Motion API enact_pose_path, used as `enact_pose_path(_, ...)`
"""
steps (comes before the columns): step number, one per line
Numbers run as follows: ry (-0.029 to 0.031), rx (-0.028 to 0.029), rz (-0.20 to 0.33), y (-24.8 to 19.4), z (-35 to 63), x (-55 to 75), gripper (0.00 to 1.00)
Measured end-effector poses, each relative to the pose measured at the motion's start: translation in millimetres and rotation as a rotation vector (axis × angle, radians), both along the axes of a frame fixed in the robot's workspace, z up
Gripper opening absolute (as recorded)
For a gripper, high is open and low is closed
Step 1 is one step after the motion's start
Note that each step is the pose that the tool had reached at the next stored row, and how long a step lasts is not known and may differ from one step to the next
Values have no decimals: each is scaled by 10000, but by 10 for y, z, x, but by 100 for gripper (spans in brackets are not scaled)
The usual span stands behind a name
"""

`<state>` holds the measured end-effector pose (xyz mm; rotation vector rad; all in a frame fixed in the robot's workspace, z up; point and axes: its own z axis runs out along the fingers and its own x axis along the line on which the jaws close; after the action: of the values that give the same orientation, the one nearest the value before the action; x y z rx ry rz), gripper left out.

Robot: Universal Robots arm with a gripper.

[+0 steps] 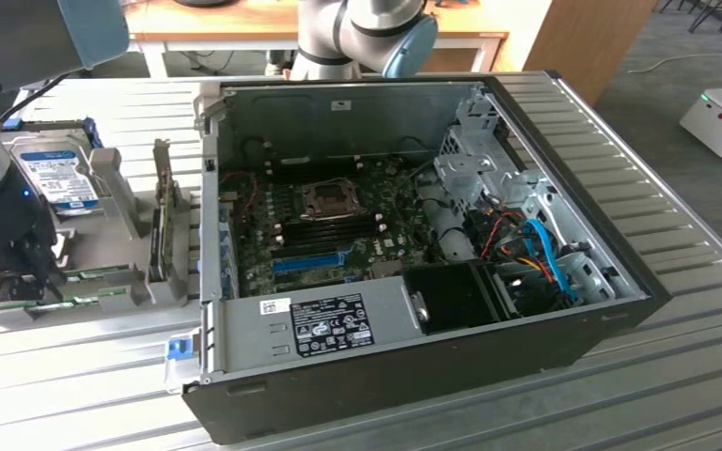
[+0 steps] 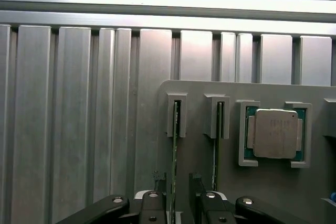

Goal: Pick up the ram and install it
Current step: 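Pick up the ram and move it above insertion slot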

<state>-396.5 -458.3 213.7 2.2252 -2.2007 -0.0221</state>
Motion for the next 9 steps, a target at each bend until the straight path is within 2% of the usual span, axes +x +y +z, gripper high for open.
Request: enact_pose_path(9, -1, 0, 1, -1, 0, 84, 31)
